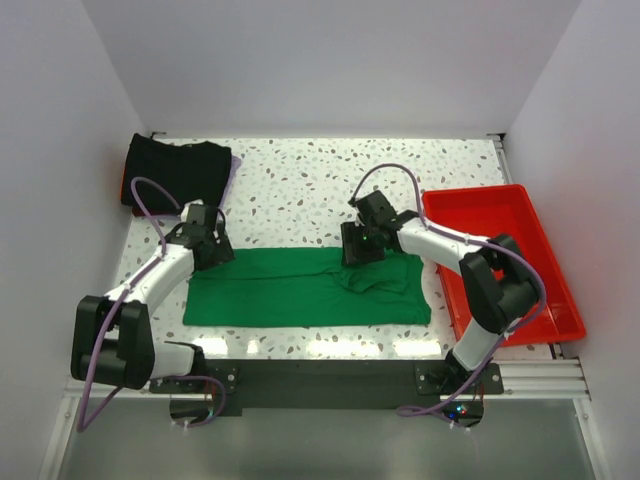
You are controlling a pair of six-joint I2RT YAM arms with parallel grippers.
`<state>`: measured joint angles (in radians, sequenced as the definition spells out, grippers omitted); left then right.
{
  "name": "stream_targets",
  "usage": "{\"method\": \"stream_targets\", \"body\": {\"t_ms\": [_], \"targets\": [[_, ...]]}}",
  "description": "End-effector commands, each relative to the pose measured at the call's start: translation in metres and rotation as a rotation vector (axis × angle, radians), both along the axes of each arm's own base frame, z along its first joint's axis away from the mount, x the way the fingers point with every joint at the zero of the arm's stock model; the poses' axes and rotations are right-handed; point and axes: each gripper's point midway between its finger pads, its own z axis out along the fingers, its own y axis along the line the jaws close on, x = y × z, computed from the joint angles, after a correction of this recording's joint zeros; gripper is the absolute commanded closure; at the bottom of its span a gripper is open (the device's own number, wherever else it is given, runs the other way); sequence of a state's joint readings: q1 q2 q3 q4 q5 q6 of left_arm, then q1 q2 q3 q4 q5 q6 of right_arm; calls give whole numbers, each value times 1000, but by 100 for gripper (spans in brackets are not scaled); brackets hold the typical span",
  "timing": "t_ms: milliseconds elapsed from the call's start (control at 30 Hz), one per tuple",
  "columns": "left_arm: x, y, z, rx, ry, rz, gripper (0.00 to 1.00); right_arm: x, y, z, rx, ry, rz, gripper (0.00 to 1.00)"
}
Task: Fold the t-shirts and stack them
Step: Fold the tshirt
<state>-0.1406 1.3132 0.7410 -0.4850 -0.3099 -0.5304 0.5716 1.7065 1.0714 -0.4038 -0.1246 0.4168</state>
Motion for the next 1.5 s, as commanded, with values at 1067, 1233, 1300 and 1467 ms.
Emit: {"method": "stream_targets", "body": {"t_ms": [1067,1233,1300,1467], "targets": [[-1,9,-5,42,-11,-1,13,-99,9,7,124,351,121,45],[-2,10,-5,48,-8,0,13,-105,19,16,155,360,150,45],[-2,11,-4,53,-10,1,13,-100,21,28,161,332,146,45],[6,8,3,46,-39,-9,13,-67,12,60,112,188,75,45]]}}
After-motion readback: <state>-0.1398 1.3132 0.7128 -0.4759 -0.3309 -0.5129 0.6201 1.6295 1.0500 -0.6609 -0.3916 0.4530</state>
